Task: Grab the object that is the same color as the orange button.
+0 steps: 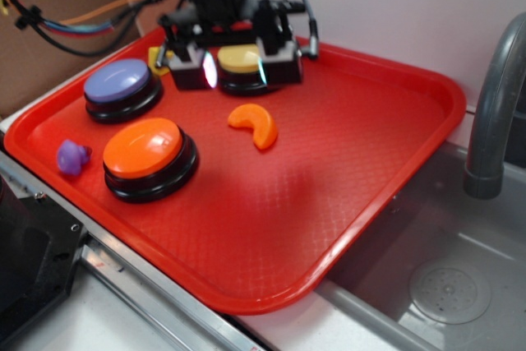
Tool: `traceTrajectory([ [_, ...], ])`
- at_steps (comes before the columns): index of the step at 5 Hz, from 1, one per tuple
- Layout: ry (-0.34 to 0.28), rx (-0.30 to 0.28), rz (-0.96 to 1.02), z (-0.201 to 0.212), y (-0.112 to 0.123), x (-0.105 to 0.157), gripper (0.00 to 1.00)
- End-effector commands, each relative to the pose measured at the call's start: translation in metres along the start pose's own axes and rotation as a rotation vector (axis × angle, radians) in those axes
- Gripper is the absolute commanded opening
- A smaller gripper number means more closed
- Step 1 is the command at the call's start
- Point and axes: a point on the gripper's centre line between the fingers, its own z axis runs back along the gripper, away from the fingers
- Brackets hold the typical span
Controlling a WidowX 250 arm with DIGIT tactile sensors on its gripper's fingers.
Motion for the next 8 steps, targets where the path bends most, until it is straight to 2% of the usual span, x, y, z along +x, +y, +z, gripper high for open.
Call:
traceTrajectory([
  [1,-0.008,0.007,0.095,-0.03,0.005,0.021,1.0],
  [2,-0.004,0.001,0.107,-0.043,0.007,0.023,1.0],
  [3,-0.005,-0.036,0.106,-0.051,0.007,0.022,0.16],
  [4,0.004,-0.052,0.099,-0.052,0.006,0.019,0.0],
  [6,0.006,-0.051,0.063,-0.048,0.011,0.024,0.0],
  [7,-0.004,-0.053,-0.071,-0.022,0.009,0.033,0.0],
  [8,0.005,-0.061,-0.31,0.021,0.004,0.043,0.0],
])
